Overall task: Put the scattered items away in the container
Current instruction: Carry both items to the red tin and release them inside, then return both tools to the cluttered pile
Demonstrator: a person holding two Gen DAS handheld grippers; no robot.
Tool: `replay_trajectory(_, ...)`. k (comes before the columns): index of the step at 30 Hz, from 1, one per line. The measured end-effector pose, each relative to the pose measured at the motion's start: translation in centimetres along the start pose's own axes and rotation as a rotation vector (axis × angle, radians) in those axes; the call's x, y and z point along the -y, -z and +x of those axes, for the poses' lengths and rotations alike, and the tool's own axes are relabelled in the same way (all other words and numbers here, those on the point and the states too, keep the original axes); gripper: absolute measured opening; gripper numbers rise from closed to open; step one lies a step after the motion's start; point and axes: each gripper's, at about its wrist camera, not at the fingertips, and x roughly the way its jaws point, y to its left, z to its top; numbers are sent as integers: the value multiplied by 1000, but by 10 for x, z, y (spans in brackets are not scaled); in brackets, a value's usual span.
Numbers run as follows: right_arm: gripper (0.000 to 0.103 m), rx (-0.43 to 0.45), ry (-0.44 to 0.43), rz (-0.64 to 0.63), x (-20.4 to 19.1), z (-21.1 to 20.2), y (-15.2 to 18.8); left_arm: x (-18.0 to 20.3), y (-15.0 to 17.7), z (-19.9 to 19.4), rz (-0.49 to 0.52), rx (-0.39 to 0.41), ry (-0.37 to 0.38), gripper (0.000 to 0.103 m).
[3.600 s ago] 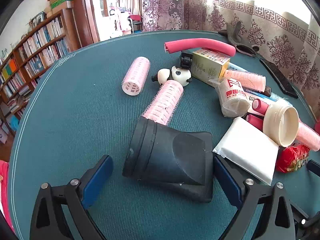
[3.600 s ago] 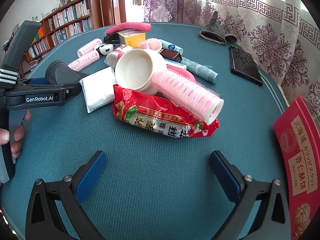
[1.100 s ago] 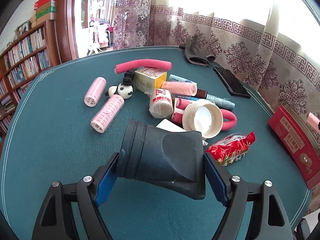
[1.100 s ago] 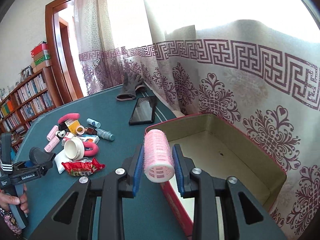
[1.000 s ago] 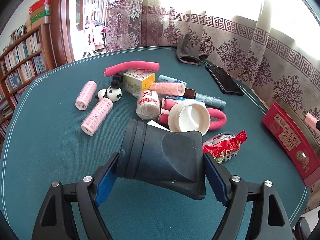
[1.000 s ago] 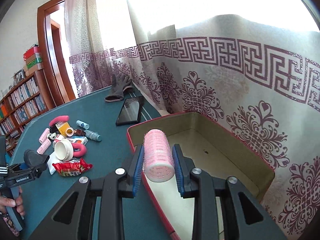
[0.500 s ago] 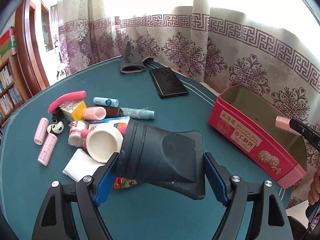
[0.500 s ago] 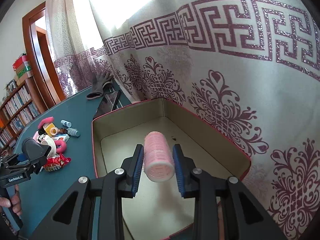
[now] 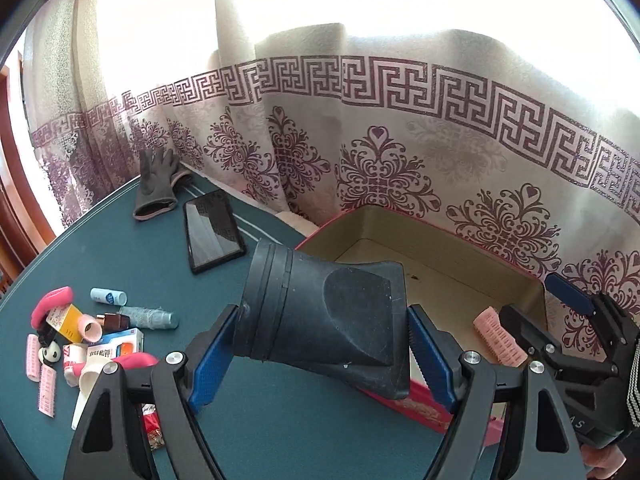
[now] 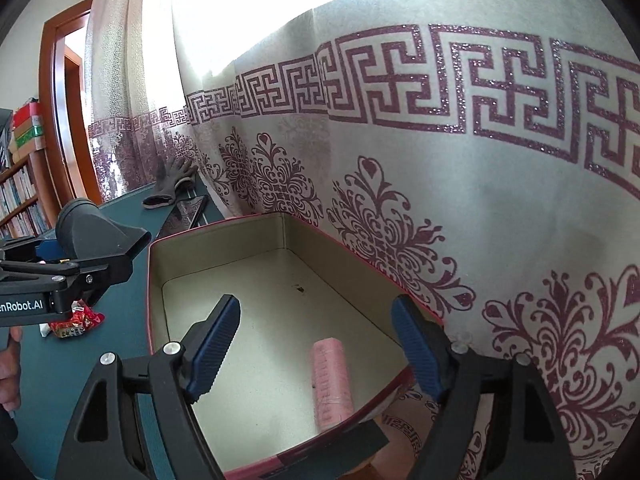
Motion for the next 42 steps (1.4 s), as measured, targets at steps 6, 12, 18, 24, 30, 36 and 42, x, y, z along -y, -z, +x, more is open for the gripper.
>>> replay_trajectory(6,82,-20,-6,40,10,5,4,25,-19,18,5,-27,90,88)
replay_trajectory(12,83,-29,-5,50,11,7,5,28,-18,13,16,8,65,103)
replay_trajectory(18,83,-49,-6,34,3,10,8,3,-1,17,-52,-20,8,103)
replay_trajectory(24,84,-63,12,5,-6,10,10,-24,16,10,-125,-18,-39,103)
replay_trajectory(30,84,-75,53,-41,-19,10,12,-46,32,5,-165,-26,-72,103)
replay_trajectory(36,85,-77,95,-79,-29,9,10,-66,51,4,-216,-54,-93,103)
replay_trajectory(42,85,-78,121,-89,-37,8,7,-87,67,-4,-253,-52,-122,103)
